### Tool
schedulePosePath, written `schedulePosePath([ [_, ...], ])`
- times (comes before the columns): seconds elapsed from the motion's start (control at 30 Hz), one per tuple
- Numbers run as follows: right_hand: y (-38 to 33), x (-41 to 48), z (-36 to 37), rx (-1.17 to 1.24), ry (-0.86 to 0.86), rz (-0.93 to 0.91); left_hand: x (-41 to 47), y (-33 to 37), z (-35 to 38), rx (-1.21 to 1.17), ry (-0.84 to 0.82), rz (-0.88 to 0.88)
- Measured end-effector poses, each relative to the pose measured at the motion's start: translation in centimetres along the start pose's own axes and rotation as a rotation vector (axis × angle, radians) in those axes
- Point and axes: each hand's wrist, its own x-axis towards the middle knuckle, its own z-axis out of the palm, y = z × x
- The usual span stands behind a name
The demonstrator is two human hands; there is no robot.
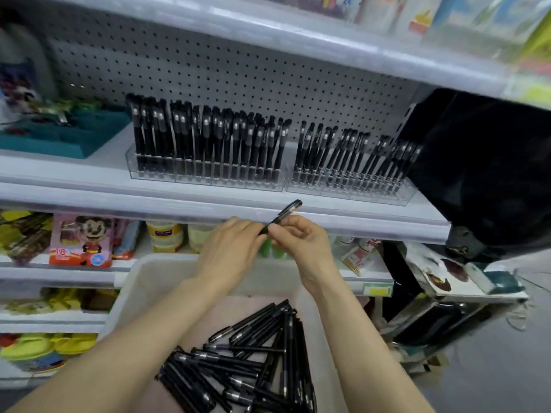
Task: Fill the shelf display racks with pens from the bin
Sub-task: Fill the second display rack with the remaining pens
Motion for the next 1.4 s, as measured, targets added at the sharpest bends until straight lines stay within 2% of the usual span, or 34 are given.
schedulePosePath([
  [0.1,-0.9,0.7,-1.3,0.009,0.09,-0.027,2.4,1.3,0.6,-0.02,-0.067,0.027],
  [0.2,-3.4,2.2,-3.5,-0.02,0.173,-0.092,4.8,2.3,1.0,-0.026,-0.03,0.072],
  [0.27,-5.1,3.7,-5.2,-0.127,0.23,-0.181,6.7,3.0,1.0,-0.004,0.014,0.084],
  [0.4,-8.6,7.3,-7.8,-0.356,0.342,-0.368,10.2,3.3,1.9,0.127,-0.002,0.127],
  [0.6,-11.2,12.5,-7.8,-0.546,0.369,-0.512,12.6,2.8,3.5,0.208,0.035,0.118],
  [0.7,-10.7,14.3,-7.2,-0.662,0.342,-0.515,12.7,2.8,3.8,0.179,0.094,0.133],
  [0.87,-7.6,15.2,-7.3,-0.857,0.292,-0.43,12.9,2.8,3.8,0.171,0.085,0.111],
  [1.23,-7.0,14.8,-7.1,-0.863,0.328,-0.353,12.0,2.6,3.7,0.146,0.038,0.103],
  [1.4,-6.6,12.8,-6.6,-0.882,0.36,-0.361,9.3,1.7,2.2,0.128,0.069,0.11],
])
